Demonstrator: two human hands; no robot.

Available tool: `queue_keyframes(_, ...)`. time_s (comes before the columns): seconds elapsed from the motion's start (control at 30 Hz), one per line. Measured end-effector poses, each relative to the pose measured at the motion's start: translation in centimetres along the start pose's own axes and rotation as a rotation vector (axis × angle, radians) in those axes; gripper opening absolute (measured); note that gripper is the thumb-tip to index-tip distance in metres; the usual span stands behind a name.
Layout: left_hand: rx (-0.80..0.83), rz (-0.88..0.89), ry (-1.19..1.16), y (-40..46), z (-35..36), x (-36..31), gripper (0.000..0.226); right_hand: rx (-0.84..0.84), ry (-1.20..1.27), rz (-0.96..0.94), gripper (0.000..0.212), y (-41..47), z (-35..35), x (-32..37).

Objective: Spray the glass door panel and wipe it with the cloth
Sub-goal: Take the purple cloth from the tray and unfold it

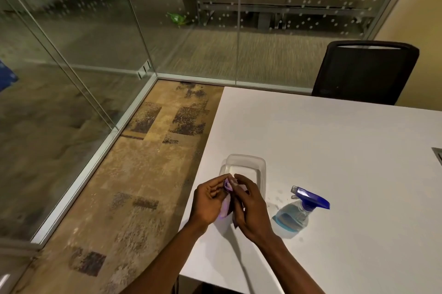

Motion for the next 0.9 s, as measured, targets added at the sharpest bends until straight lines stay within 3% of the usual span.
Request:
queue_keyframes(0.13, 0.009, 0.078, 0.101, -0.8, -0.3, -0.9, 0.039, 0.027, -0.061, 0.026, 0.049, -0.6, -0.4, 0.7)
queue_keyframes(0.23, 0.015, 0.085, 0.103, -1.3, -0.6, -1.3, 0.034, 0.007, -0.028, 0.086, 0.032, -0.3, -0.8, 0.8)
queue_keyframes(0.3, 0.006, 0.09, 0.114, -1.7, -0.6, -1.8, 0.032, 0.027, 0.049, 0.111, 0.035, 0.1, -0.9, 0.9)
queue_keyframes(0.4, -0.006, 0.113, 0.12, -2.1, -0.4, -3.1, 0.033, -0.061, -0.046, 0.025, 0.029, -0.2, -1.6, 1.8)
queue_keyframes(0.47, -0.016, 0.128, 0.132, -2.5, -0.1, -4.1, 0.036, -0.09, -0.164, -0.06, 0.037, -0.7, -1.7, 2.0)
queue_keyframes(0.57, -0.019, 0.152, 0.15, -2.8, 0.4, -5.4, 0.041, -0.108, -0.156, -0.086, 0.051, -0.7, -1.9, 2.7)
queue_keyframes(0.67, -0.012, 0.175, 0.167, -2.8, 0.6, -6.3, 0.04, -0.124, -0.176, -0.098, 0.048, -0.6, -2.2, 3.6)
queue_keyframes(0.9, -0.002, 0.218, 0.336, -1.9, -1.8, -8.0, 0.038, -0.114, 0.026, 0.148, 0.042, 0.5, -3.4, 2.2)
Point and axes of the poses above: each hand's wrist, its own y-axis towards the middle knuckle, its own z-axis out of the palm, x = y × z, the point moved 4 cm from there along y, towards the middle knuckle, and after that the axes turned 5 degrees about -y, right-handed, at the moved point
